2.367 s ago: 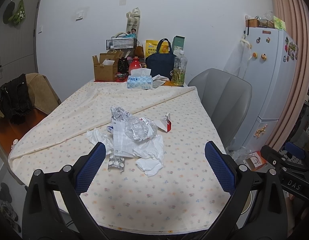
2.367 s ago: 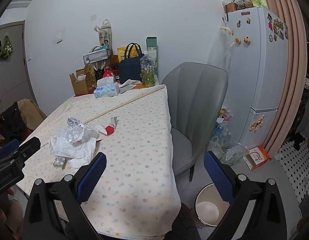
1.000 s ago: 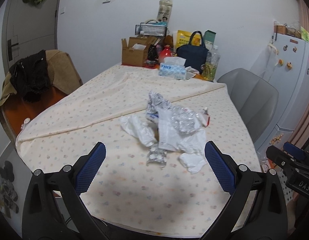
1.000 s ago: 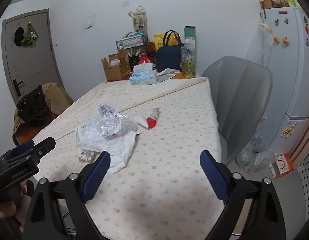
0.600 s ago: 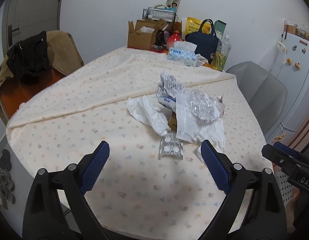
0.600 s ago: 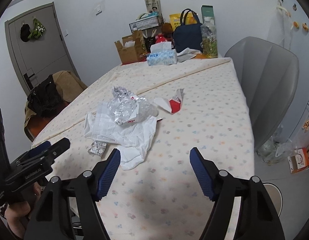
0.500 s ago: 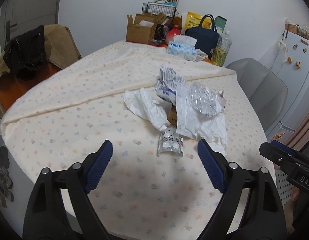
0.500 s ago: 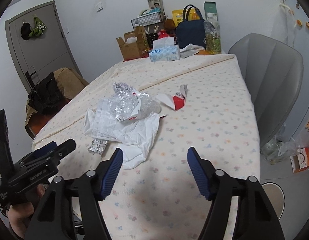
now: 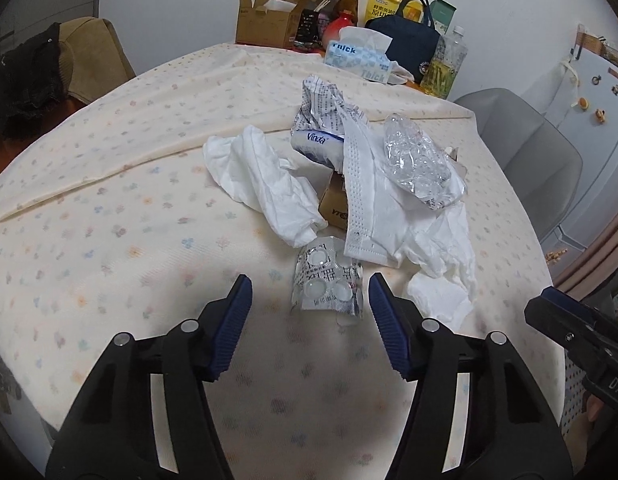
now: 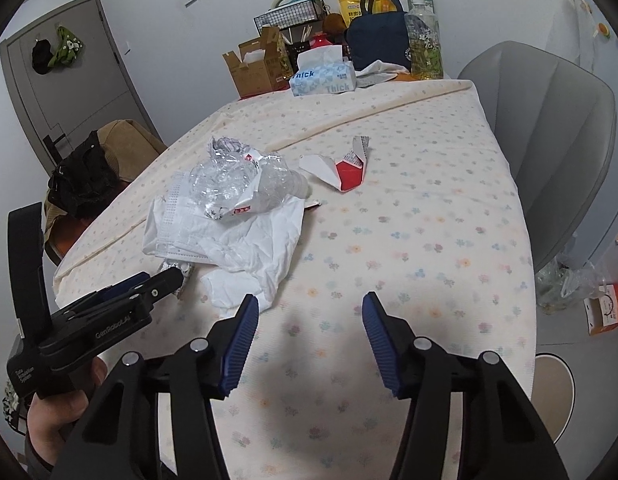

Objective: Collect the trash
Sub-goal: 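Reach the left gripper to the silver blister pack while the right gripper grasps the white tissue, then carry the blister pack and tissue in both grippers over the beige bin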

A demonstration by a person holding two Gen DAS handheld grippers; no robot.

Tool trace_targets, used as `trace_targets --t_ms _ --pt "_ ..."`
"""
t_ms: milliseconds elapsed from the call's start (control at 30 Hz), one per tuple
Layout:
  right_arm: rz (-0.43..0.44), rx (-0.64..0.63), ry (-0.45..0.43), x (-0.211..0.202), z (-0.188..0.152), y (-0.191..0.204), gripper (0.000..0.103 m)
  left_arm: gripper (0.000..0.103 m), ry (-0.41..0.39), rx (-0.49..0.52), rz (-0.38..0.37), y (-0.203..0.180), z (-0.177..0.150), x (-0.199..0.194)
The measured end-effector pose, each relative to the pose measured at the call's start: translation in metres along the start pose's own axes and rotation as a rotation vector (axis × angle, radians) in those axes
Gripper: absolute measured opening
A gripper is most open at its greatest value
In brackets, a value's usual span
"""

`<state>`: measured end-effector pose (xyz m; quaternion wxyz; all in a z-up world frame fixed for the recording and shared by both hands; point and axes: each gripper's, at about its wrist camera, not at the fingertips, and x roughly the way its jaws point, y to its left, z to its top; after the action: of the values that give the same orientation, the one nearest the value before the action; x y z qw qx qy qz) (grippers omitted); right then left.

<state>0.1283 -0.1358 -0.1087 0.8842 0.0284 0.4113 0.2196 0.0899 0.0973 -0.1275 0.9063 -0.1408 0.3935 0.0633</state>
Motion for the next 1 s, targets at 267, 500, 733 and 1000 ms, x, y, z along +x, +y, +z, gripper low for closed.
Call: trace_targets --t_ms 267,500,733,1000 --pt "0.050 -0.034 0.035 0.020 0.007 0.017 0.045 0.028 -0.007 -0.062 -0.047 0.012 0.004 -0.008" --pt "0.074 -0.062 0.089 0.050 0.011 0.039 0.030 0.028 -0.045 -0.083 -0.020 0.027 0.003 -0.036" --pt "0.095 -0.038 0.094 0.046 0.007 0.032 0.006 0.028 -0.084 -0.075 -0.015 0.028 0.009 -0.056" --pt "0.055 -0.023 0.010 -0.001 0.004 0.007 0.005 0.028 -0.103 -0.017 -0.066 -0.006 0.009 -0.065"
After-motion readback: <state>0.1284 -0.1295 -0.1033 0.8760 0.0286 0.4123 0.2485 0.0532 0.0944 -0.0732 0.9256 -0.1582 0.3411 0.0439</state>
